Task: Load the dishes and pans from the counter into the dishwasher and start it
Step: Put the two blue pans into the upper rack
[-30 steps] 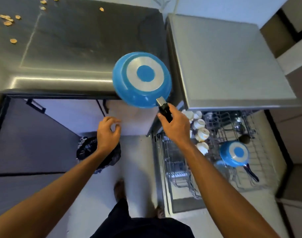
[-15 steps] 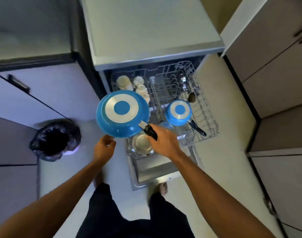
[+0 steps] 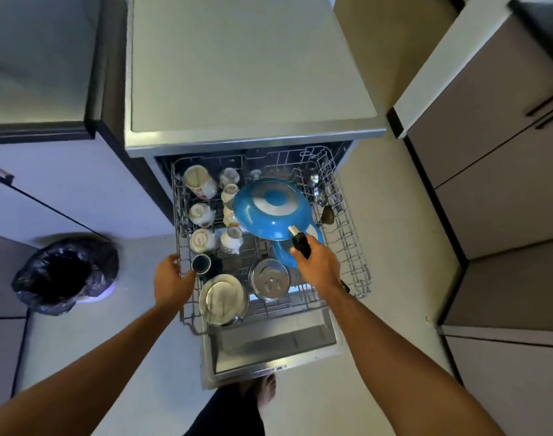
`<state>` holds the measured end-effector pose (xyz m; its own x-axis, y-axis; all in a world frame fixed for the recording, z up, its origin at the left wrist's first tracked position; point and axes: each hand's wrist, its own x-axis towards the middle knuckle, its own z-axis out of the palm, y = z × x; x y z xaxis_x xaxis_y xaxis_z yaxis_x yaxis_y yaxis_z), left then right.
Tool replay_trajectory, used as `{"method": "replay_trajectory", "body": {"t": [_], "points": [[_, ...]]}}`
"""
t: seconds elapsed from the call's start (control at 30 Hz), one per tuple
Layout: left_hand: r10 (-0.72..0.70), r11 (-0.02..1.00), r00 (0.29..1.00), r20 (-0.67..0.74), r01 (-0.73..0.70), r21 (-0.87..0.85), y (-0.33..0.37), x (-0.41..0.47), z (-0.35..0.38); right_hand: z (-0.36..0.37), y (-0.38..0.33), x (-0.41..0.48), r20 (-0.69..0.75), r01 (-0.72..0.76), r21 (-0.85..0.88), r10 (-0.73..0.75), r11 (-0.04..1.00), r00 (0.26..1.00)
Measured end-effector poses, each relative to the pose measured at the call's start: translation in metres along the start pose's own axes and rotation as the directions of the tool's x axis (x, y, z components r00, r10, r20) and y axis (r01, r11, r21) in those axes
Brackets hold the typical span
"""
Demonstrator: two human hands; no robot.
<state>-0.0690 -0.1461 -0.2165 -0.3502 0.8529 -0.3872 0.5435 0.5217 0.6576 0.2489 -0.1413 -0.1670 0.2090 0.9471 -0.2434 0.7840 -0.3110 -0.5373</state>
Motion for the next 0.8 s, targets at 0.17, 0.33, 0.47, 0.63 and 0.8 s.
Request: {"method": "replay_trajectory", "body": {"t": [0.17, 0.33, 0.47, 0.63, 0.8], "points": [[0.024, 1.000, 0.998, -0.054, -0.023, 0.008, 0.026, 0.048, 0.003, 0.000, -0.003, 0.067, 0.005, -0.001, -0.063, 0.001, 0.998, 1.000], [-0.002, 1.000, 0.995, -0.096, 0.000, -0.026, 0.043, 0.091, 0.006, 0.002, 0.006, 0.116, 0.026, 0.035, -0.164, -0.031, 0.986, 0.999], [0.014, 0.999, 0.992, -0.125, -0.018, -0.028, 0.056, 0.110, 0.017, 0.009, 0.021, 0.147, 0.049, 0.040, -0.132, -0.034, 0.991, 0.998], [-0.036, 0.999, 0.988, -0.149, 0.039, 0.018, 0.053, 0.123, 0.034, 0.015, 0.043, 0.168, 0.060, 0.053, -0.060, -0.049, 0.997, 0.997], [-0.055, 0.994, 0.974, -0.219, 0.074, 0.078, 0.053, 0.124, 0.046, 0.025, 0.060, 0.183, 0.126, 0.086, -0.001, -0.085, 0.996, 0.988]]}}
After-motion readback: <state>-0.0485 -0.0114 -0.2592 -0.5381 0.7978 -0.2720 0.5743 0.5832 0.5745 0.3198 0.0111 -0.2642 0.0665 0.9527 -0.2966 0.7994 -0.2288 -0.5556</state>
